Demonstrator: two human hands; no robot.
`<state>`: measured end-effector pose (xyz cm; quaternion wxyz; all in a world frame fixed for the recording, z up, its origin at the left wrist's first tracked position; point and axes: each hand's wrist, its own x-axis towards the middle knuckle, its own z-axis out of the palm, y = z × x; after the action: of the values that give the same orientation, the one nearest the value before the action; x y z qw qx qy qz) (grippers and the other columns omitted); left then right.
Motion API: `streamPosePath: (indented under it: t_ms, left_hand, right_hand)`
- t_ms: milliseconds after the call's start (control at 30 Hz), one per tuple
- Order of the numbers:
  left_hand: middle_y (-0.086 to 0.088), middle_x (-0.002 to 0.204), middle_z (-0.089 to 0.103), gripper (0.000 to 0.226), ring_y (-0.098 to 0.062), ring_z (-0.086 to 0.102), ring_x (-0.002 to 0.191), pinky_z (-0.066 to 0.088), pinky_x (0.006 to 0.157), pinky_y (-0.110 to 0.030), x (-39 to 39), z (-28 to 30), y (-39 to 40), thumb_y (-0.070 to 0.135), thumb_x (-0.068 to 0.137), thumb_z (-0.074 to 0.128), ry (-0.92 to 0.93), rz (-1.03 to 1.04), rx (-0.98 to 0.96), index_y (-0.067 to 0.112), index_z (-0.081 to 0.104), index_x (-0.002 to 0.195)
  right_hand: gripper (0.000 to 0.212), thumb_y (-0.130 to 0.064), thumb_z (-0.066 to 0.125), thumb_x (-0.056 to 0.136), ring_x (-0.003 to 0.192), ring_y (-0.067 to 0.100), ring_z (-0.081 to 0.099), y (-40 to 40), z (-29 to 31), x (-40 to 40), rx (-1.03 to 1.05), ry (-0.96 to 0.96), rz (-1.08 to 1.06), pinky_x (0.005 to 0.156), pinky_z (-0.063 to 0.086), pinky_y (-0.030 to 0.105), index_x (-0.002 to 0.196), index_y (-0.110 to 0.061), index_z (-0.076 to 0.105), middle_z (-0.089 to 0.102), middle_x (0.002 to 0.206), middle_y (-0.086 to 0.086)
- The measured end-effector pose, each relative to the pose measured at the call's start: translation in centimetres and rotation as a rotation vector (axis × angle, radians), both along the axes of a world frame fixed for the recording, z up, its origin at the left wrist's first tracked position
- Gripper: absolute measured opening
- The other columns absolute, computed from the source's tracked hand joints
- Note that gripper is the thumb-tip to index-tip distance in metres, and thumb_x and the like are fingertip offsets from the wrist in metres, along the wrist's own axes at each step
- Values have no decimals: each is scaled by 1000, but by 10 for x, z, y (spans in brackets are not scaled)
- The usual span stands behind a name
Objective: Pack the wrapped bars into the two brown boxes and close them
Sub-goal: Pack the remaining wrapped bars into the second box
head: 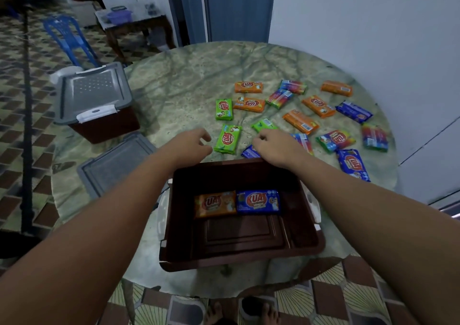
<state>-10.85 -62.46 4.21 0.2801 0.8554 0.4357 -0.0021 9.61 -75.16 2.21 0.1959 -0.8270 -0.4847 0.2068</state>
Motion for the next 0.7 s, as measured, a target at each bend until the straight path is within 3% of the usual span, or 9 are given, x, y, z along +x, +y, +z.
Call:
streamPosePath:
  t_ms: [200,367,467,700]
  left_hand:
    - [-9,113,69,23,-26,63,103,54,90,-41,28,-10,2,34,95,62,-55,-30,106,17,70,108]
    - [-11,110,69,23,-28,64,103,54,89,-41,48,-24,11,31,95,64,7,-74,108,12,71,106]
    - [-11,111,69,23,-28,63,103,54,87,-38,63,-34,18,30,95,66,53,-83,92,12,72,108]
    - [-14,116,66,37,-31,62,106,48,80,-35,100,-63,43,37,97,61,254,-63,119,7,65,117]
  right_hand:
    - [14,-38,62,92,100,21,62,22,-11,-4,-74,-39,-58,90,55,42,96,-25,67,67,102,-2]
    - [17,-33,73,89,108,24,62,35,-14,11,-166,-92,-38,80,47,32,100,-21,68,66,109,3]
    - [29,-33,78,87,110,27,63,45,-15,21,-231,-118,-11,84,52,34,107,-14,71,67,114,8]
    - [32,-35,81,85,106,25,62,59,-27,40,-275,-78,13,82,51,33,107,-16,70,67,112,6]
